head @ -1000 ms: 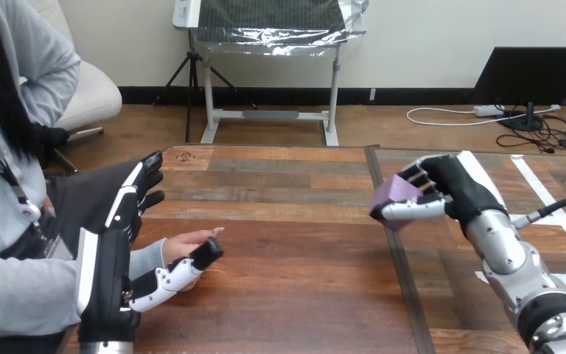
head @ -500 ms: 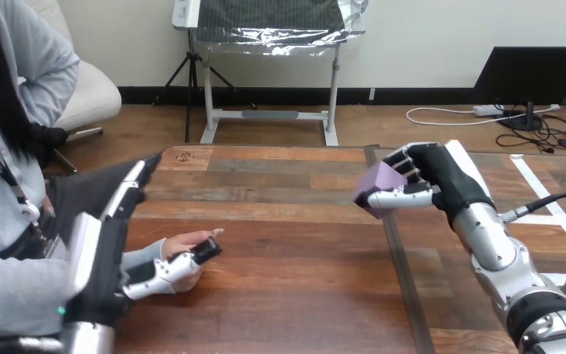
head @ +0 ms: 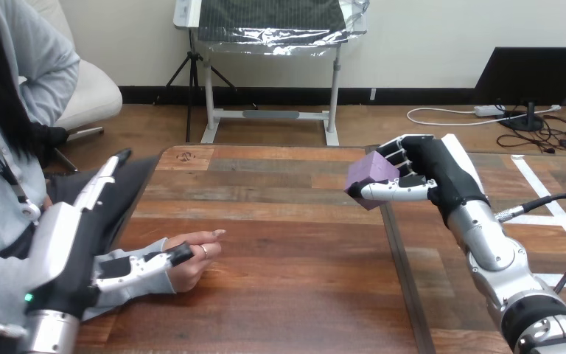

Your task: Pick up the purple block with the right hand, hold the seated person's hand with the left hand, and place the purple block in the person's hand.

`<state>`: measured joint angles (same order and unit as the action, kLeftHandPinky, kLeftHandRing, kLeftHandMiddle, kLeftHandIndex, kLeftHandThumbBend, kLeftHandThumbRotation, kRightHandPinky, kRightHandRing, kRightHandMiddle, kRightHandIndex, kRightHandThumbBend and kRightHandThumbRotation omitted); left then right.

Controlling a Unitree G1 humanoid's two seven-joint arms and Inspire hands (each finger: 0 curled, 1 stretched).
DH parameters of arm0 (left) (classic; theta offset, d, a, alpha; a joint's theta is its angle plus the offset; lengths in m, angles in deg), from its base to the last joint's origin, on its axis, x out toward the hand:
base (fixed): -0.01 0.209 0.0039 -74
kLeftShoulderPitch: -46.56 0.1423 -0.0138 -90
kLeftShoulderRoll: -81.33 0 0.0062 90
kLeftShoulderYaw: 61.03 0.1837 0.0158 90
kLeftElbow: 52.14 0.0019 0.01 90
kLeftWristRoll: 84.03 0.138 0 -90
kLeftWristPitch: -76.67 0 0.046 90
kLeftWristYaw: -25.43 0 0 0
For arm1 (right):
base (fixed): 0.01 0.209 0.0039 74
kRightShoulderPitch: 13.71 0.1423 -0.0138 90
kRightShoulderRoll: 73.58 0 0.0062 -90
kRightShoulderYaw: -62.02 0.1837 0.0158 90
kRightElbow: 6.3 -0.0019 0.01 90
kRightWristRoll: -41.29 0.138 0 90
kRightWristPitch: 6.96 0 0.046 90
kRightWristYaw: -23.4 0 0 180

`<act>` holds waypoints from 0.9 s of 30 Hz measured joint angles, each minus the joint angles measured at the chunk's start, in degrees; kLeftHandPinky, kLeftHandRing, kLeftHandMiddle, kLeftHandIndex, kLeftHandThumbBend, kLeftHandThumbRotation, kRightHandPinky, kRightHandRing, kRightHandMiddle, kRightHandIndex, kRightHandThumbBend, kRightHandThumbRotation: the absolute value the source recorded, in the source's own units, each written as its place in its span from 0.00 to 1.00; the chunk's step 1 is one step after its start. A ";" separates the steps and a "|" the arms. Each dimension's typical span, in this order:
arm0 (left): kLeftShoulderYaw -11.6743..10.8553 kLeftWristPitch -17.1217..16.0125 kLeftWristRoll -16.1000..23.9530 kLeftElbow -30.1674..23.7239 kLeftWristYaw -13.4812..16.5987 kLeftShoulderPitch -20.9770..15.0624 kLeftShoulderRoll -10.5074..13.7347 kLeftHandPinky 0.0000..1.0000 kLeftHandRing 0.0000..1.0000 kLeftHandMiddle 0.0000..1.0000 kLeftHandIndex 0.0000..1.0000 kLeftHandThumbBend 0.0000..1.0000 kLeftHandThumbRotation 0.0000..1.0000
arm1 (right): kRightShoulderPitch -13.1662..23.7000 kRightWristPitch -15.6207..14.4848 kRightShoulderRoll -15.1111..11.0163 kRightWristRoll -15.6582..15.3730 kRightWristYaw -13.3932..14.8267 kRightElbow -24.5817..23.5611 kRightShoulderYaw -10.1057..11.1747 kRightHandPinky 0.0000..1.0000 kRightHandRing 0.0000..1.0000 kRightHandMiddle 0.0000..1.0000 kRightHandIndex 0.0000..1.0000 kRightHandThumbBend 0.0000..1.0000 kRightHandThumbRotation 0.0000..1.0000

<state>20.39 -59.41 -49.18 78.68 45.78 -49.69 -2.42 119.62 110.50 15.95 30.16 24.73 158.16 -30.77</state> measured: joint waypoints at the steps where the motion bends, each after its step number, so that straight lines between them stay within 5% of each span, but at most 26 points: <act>1: 0.32 0.36 0.33 0.01 0.33 -0.05 0.57 0.84 0.92 0.93 0.95 1.00 0.44 | -0.09 0.23 0.08 0.02 -0.06 -0.02 0.11 0.46 0.49 0.53 0.50 0.81 0.00; 27: 11.49 7.02 5.28 7.57 -2.09 -6.30 11.36 0.83 0.90 0.91 0.92 1.00 0.39 | -3.36 3.63 1.10 1.08 -2.96 -2.00 1.28 0.43 0.49 0.53 0.48 0.80 0.00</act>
<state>31.87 -52.38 -43.91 86.25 43.69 -55.99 8.94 116.25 114.12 17.04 31.24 21.76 156.16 -29.49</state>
